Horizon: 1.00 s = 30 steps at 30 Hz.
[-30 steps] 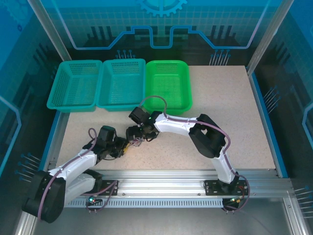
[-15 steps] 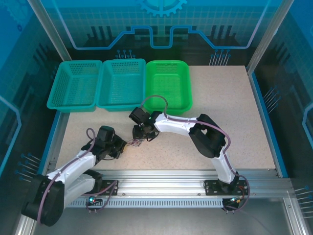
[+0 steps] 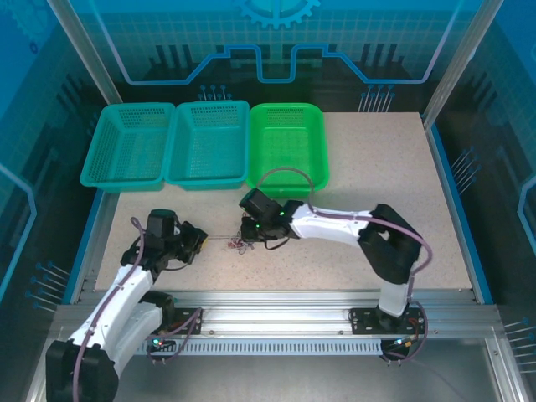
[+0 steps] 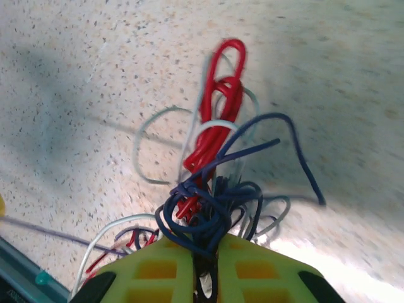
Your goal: Untangle the cables
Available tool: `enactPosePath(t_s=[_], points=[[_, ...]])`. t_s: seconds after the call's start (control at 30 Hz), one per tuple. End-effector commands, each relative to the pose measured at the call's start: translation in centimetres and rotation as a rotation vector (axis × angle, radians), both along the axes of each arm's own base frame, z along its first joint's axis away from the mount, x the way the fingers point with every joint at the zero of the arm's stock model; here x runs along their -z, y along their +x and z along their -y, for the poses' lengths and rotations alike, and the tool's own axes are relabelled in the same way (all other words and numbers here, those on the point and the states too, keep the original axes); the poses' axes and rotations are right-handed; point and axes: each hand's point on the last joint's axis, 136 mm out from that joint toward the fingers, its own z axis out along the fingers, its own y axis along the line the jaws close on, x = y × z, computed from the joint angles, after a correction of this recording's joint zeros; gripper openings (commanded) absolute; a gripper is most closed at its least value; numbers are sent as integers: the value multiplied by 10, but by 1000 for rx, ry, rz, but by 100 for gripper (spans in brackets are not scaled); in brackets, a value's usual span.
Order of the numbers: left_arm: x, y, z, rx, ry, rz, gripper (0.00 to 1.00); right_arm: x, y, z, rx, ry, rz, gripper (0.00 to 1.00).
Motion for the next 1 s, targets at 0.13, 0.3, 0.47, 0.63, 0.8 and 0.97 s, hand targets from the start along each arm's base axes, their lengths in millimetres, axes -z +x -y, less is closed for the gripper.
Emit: enactPosePath(t_s=[0.13, 0.3, 0.47, 0.63, 0.8, 0.97], points=[[-11, 13, -34, -9, 187, 40, 0, 37, -18, 143, 242, -322, -42, 23], [-15, 25, -3, 139, 131, 112, 0, 45, -31, 142, 164, -349, -85, 41], [-16, 21, 4, 212, 256, 114, 0, 14, -22, 122, 127, -339, 22, 66], [-20, 24, 6, 221, 271, 119, 0, 18, -5, 110, 210, -380, 19, 76], [-30, 21, -9, 175, 342, 122, 0, 47, -1, 111, 274, -424, -17, 80], [-44, 8, -48, 37, 500, 95, 0, 65, -12, 134, 310, -454, -87, 43]])
